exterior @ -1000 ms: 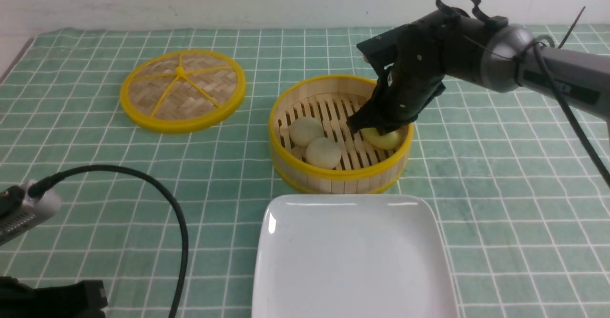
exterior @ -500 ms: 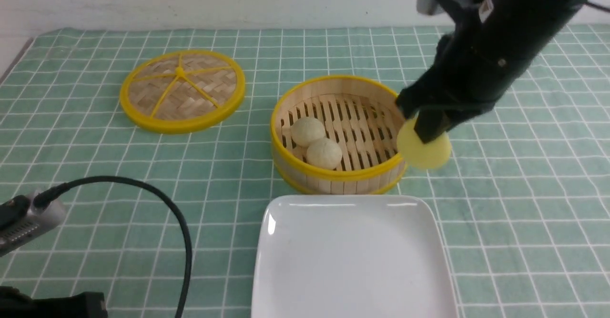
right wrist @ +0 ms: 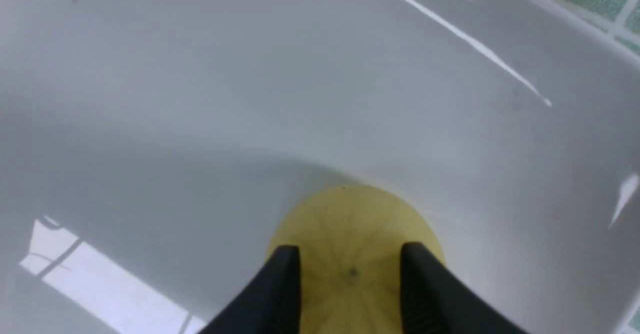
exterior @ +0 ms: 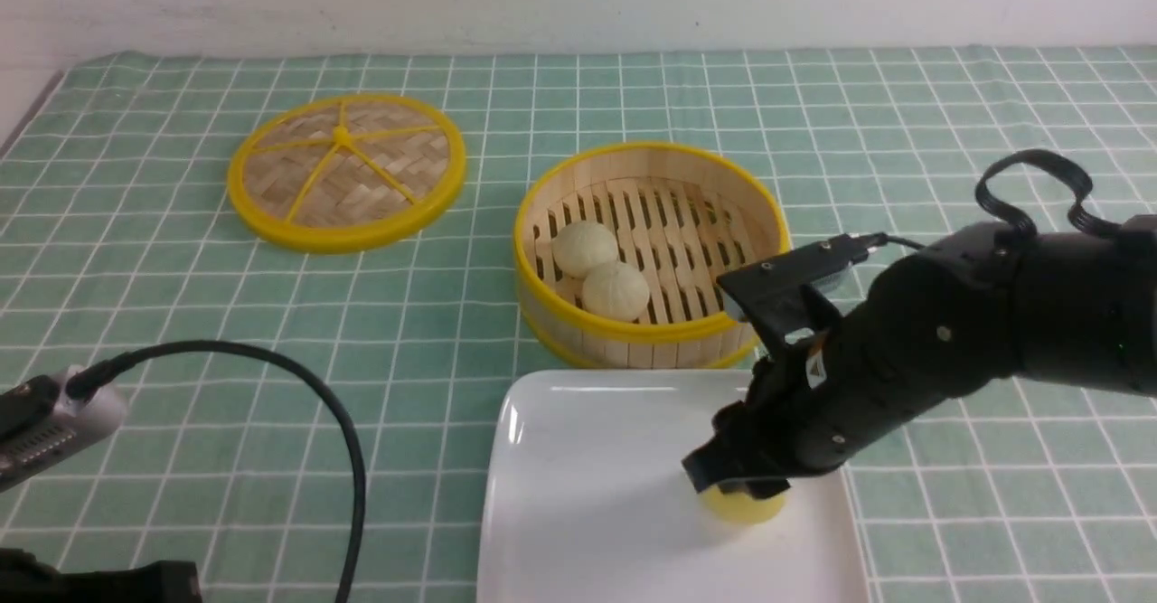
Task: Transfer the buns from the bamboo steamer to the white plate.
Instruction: 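Move the steamed bun from the bamboo steamer onto the white plate with the right gripper, then reach into the bamboo steamer and grasp a bun with the left gripper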
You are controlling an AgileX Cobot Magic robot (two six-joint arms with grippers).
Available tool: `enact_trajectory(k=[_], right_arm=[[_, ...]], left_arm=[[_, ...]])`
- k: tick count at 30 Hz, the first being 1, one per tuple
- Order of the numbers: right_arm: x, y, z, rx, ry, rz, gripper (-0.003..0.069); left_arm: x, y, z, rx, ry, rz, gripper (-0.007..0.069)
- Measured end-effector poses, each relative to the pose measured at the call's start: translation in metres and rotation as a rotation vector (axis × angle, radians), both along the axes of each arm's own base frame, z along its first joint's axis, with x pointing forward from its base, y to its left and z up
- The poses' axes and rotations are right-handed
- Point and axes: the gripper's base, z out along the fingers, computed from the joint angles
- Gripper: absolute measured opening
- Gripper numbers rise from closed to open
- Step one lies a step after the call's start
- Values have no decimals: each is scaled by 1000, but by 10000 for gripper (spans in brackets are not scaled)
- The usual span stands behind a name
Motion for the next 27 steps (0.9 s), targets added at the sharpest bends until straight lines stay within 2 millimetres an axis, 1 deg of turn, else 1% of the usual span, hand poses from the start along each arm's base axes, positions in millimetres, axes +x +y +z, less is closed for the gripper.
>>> enact_trajectory(k=[1,2,3,5,7,8,10,11,12,13,14,15,16,17,18,19,20,21,22,23,24,25,26,27], right_arm=[[0,0,6,3,-5,5,371],[0,0,7,2,-6,7,377],[-1,-1,14,-8,-8,24,405],[-3,-4,36,-14,-25,45,423],[-7,-12,62,-24,-55,62,414],[-14,-21,83,-28,-80,71,393],[-30,-37,113,-47,-125,85,326],[-38,-44,124,-58,-141,91,278],[-41,-46,127,-58,-141,91,278],[-61,-62,148,-67,-159,96,177],[-78,-74,160,-68,-171,97,106],[-87,-80,166,-62,-182,97,72],[-102,-91,172,-56,-194,96,25],[-116,-102,177,-43,-220,94,-1],[-130,-112,181,-26,-259,90,-11],[-138,-119,179,-24,-274,88,-13],[-157,-133,180,3,-340,80,-15],[-164,-138,178,16,-367,77,-15],[-177,-149,170,36,-426,70,-15],[-185,-155,165,54,-472,66,-15],[-192,-161,158,78,-524,60,-15],[-195,-163,158,91,-550,57,-15],[-202,-168,144,108,-588,55,-15],[-205,-171,136,118,-611,54,-15]], left_arm=[[0,0,0,-5,4,11,86],[0,0,0,-7,5,16,86],[0,0,0,-16,11,33,88],[0,0,0,-24,13,53,92],[1,1,0,-26,10,63,95],[2,1,1,-27,2,71,96],[4,1,1,-24,-19,79,97],[5,2,2,-22,-32,84,99],[5,2,2,-21,-36,85,99],[8,3,4,-14,-74,98,104],[12,4,5,-10,-111,113,106],[13,5,6,-10,-120,117,107],[18,6,9,-7,-145,127,108],[23,6,13,-7,-161,132,107],[27,6,17,-7,-168,134,107],[34,6,24,-14,-176,135,107],[41,6,31,-27,-182,133,107],[46,5,36,-34,-185,129,107],[59,4,44,-56,-183,120,107],[71,2,55,-74,-196,96,109],[80,0,61,-99,-197,76,111],[83,-1,62,-95,-197,67,111],[102,-9,71,-134,-192,-10,113],[114,-17,75,-151,-187,-67,114]])
